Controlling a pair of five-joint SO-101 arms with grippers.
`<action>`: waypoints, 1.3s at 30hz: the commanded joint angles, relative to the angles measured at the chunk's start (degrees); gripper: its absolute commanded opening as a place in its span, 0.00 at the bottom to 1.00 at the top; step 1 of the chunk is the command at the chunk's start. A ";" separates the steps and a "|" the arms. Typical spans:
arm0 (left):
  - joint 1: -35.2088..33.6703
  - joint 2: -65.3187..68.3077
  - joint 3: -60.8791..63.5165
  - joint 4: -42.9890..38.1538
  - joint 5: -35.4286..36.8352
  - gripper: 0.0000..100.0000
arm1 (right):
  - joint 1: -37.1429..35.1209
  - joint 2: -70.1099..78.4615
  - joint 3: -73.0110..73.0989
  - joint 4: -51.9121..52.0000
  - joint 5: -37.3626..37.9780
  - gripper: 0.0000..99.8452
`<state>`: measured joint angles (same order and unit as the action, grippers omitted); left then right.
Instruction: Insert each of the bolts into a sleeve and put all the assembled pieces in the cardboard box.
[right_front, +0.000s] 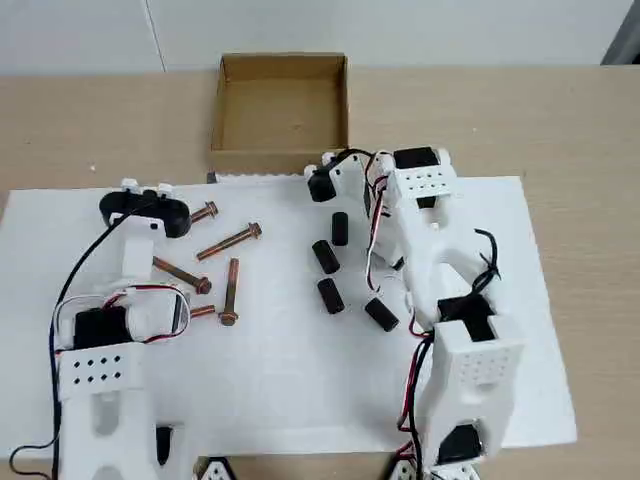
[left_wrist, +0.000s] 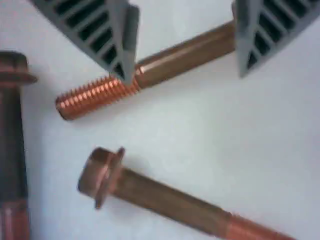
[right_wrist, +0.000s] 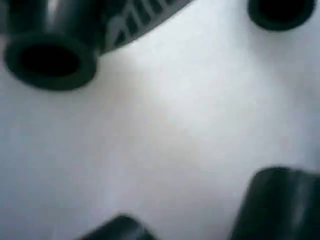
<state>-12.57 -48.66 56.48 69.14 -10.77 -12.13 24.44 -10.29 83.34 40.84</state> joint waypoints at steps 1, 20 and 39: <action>-0.26 0.00 -6.46 3.60 0.35 0.13 | -0.48 -7.69 -0.88 3.47 -3.78 0.01; 8.88 47.65 -59.38 23.38 -18.29 0.02 | 5.67 -15.16 -0.53 9.54 -10.29 0.01; 13.10 81.76 -87.52 29.89 -31.91 0.01 | 7.60 -15.08 -0.53 9.45 -10.29 0.01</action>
<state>0.00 31.52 -26.07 97.19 -40.66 -5.54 12.57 -10.20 92.40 31.25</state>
